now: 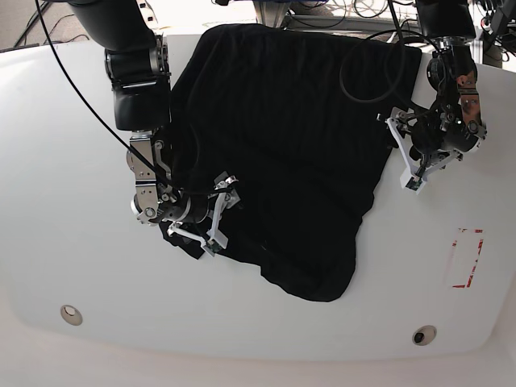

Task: Layout the t-shirt on the table in an organized manner, then fold the t-shirt properly
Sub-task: 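Hold the shirt with the right gripper and tug its edge with the left gripper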

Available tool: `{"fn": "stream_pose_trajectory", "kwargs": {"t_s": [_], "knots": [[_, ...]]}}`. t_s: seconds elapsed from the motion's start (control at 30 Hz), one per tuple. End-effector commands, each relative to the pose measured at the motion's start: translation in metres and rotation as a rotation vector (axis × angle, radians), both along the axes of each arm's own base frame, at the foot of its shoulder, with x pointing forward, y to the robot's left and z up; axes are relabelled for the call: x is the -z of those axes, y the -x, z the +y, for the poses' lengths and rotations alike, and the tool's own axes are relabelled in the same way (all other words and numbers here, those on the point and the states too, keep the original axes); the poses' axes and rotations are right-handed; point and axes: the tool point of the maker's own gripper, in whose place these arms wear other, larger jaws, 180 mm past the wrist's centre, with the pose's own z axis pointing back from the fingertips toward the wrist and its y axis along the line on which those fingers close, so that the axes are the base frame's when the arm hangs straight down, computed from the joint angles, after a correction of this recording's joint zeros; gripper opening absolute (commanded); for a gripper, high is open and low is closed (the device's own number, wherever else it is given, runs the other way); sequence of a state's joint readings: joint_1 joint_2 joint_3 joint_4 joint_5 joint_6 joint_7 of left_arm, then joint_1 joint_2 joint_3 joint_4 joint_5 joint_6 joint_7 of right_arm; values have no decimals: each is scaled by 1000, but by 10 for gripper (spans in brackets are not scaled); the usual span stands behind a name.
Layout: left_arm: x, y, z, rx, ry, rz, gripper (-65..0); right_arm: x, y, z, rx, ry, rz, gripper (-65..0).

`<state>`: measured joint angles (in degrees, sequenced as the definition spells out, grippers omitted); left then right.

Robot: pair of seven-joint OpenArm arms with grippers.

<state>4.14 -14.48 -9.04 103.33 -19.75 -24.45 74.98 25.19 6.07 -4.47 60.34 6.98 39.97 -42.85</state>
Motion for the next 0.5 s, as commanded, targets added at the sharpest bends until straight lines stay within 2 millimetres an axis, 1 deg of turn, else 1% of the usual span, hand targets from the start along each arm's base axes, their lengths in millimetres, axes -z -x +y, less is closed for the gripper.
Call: {"fn": "stream_pose_trajectory", "kwargs": {"t_s": [0.0,0.23,0.3,0.37,0.47], "knots": [[-10,-7,1,6,-2,-43,-335,-19,-21,2,13,-44,-60,-173],[-7,-3,1,6,0,-32,-338,-17,-20,2,15,-45,-56,-185],[-6,-3,-5,5,15,-32,-338,-17,-20,2,15,-45,-56,-239],[-6,-3,-8,7,28,-32,-338,-18,-21,2,15,-45,-57,-314],[-5,1,-13,13,56,-24,-338,-18,-22,2,14,-45,-59,-463]]}}
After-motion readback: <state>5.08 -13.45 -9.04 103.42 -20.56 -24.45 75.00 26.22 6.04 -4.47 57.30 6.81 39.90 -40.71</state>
